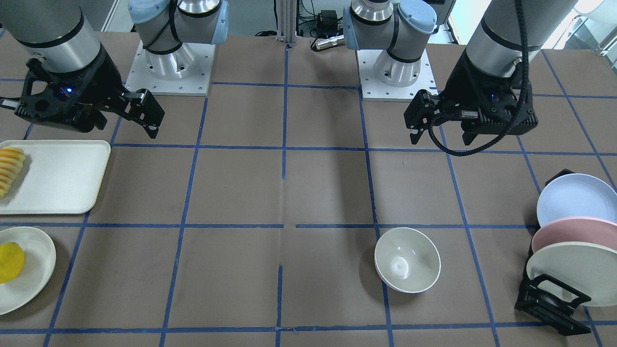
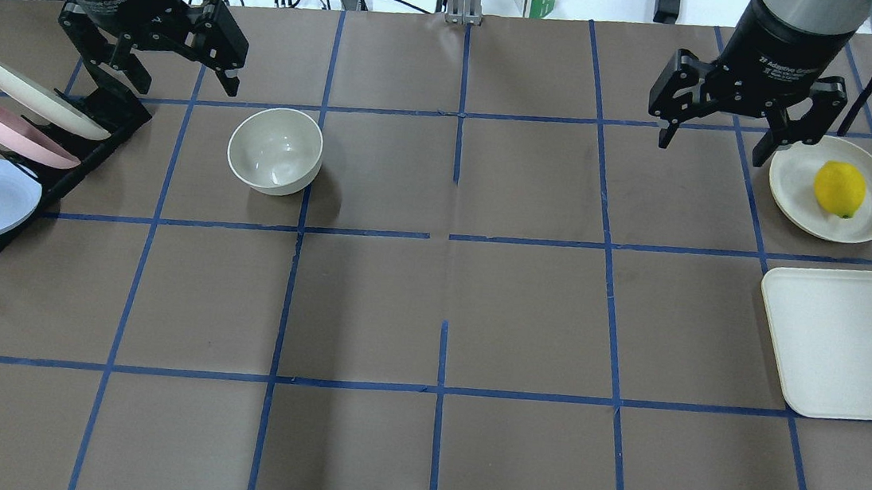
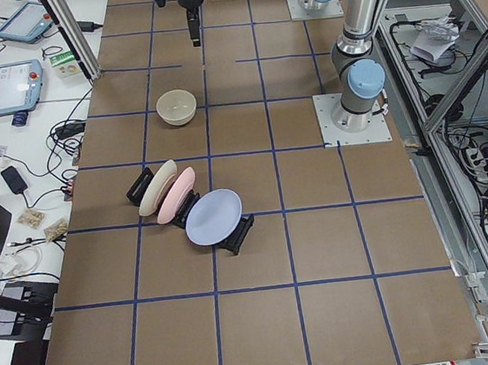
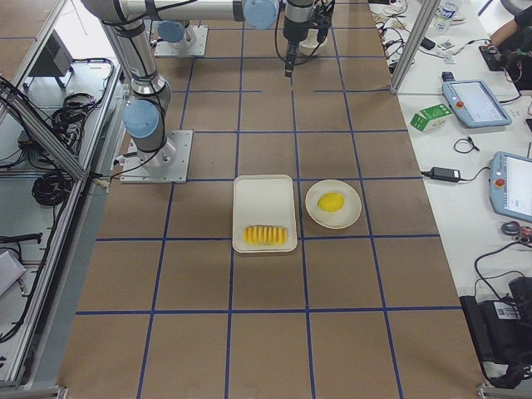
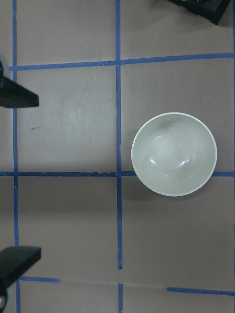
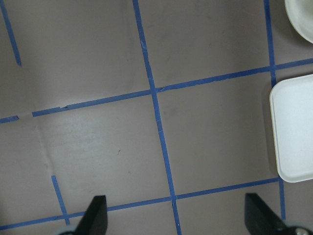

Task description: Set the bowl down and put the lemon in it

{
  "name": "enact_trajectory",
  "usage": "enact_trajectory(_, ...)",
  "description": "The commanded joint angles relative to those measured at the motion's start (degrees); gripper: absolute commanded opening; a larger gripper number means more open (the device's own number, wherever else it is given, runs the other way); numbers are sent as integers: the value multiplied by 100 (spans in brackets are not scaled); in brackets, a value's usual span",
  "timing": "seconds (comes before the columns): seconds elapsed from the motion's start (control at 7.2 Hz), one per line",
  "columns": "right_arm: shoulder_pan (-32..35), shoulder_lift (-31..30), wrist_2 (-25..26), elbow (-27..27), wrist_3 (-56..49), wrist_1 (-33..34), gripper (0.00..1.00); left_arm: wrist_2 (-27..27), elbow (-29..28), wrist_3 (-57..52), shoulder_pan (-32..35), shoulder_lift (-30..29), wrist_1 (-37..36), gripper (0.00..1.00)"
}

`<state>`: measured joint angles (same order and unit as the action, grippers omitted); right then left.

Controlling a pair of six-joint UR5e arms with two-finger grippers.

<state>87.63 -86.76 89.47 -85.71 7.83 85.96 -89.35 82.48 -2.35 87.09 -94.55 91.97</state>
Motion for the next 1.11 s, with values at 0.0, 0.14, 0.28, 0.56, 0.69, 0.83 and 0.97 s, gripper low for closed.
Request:
enact_trajectory(0.0,0,28,18,-7,-19,-1,100,-47,13,-37,9,15,-3,100)
enact_trajectory(0.14,-9,19,27,2,-80,25,100,-47,31,-81,-25,-20,-12,100)
enact_trajectory(0.28,-9,28,27,2,-89,52,100,-38,14,-99,-52,-81,-21,100)
enact_trajectory(0.56,-44,115,27,-7,7,113,100,22,22,-221,-515,-710,-441,100)
enact_trajectory(0.69,-157,116,27,-7,-88,96,100,23,-4,-544,-622,-1202,-1043,100)
enact_trajectory(0.83,-245,133,27,-16,-98,105,100,14,-4,-713,-641,-1607,-1415,100)
enact_trajectory(0.97,-446,368,27,-16,-98,244,100,14,-65,-740,-650,-1881,-1584,100)
